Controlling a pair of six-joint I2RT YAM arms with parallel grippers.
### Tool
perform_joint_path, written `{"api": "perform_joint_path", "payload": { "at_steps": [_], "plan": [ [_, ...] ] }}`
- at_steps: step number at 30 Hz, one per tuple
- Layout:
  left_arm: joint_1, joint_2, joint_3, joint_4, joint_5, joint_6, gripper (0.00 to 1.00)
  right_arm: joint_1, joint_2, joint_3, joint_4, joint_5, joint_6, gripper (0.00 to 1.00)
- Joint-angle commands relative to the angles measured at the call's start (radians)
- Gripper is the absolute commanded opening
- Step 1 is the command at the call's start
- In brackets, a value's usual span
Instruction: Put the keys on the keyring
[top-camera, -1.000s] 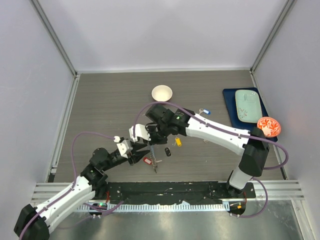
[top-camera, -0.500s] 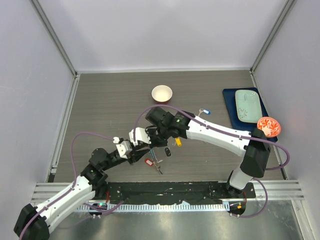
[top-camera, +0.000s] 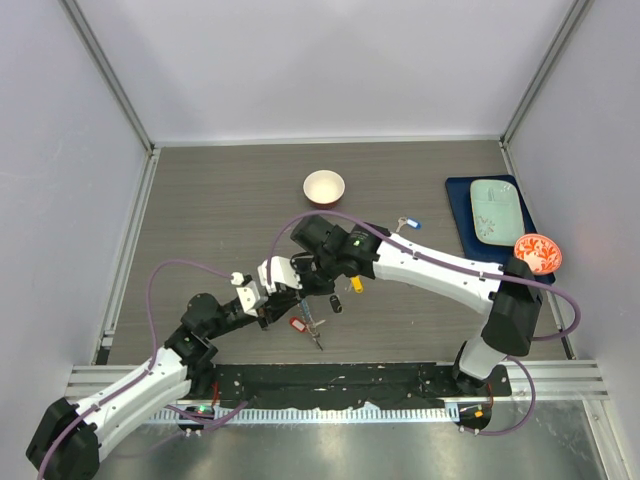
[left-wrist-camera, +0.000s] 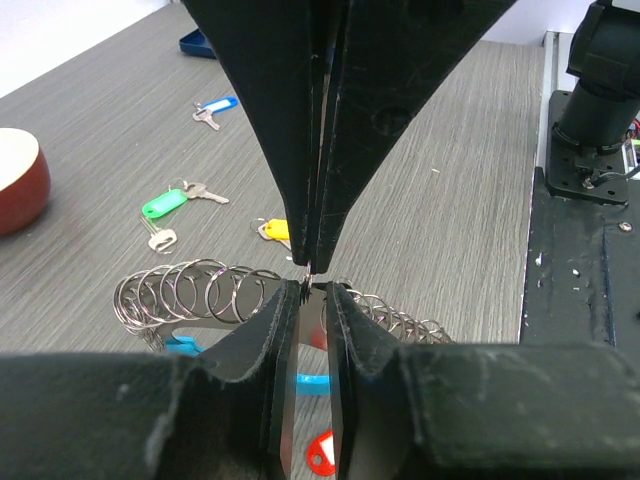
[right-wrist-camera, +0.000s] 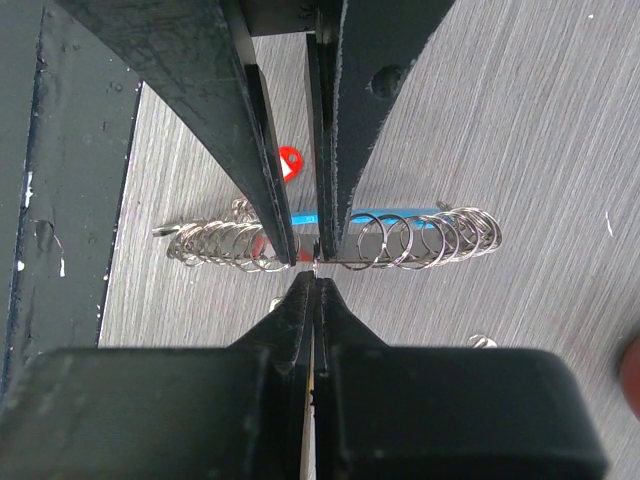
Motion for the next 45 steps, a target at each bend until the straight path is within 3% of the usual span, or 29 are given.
{"api": "perform_joint_path", "payload": {
  "at_steps": [1,14,18,24,26,27,30,35,39,42,43,45],
  "plan": [
    [-0.004,-0.002,-0.004,0.046,0.013,0.009,0.21,0.021,-0.048,0.011,0.057,-0.027,-0.018,0.01],
    [-0.004,-0.005,-0.001,0.051,0.007,0.002,0.2,0.043,-0.035,0.023,0.049,-0.021,-0.023,0.01],
    [-0.003,0.006,0.002,0.042,0.007,0.002,0.01,0.047,-0.035,0.027,0.045,-0.012,-0.024,0.01],
    [-0.004,0.007,0.004,0.04,0.005,0.001,0.0,0.055,-0.028,0.026,0.037,0.003,-0.01,0.01],
    [-0.004,-0.005,-0.004,0.038,-0.019,-0.002,0.0,0.055,-0.038,0.024,0.051,0.019,0.017,0.09],
    [-0.004,-0.012,-0.008,0.04,-0.03,-0.005,0.0,0.053,-0.044,0.012,0.06,0.029,0.025,0.24],
    [-0.004,-0.072,-0.037,0.048,-0.073,-0.014,0.0,0.053,-0.09,-0.035,0.135,0.087,0.081,0.46],
    [-0.004,-0.166,-0.085,0.046,-0.124,-0.028,0.0,0.037,-0.196,-0.119,0.288,0.195,0.235,0.6],
    [-0.004,-0.226,-0.097,0.022,-0.136,-0.028,0.0,-0.015,-0.356,-0.308,0.64,0.328,0.44,0.75],
    [-0.003,-0.235,-0.1,0.02,-0.137,-0.033,0.0,-0.074,-0.471,-0.452,0.838,0.419,0.539,0.77],
    [-0.004,-0.236,-0.1,0.02,-0.138,-0.034,0.0,-0.08,-0.533,-0.539,0.889,0.456,0.604,0.97],
    [-0.003,-0.236,-0.1,0.022,-0.134,-0.037,0.0,-0.091,-0.58,-0.615,1.015,0.514,0.649,0.97]
  ]
}}
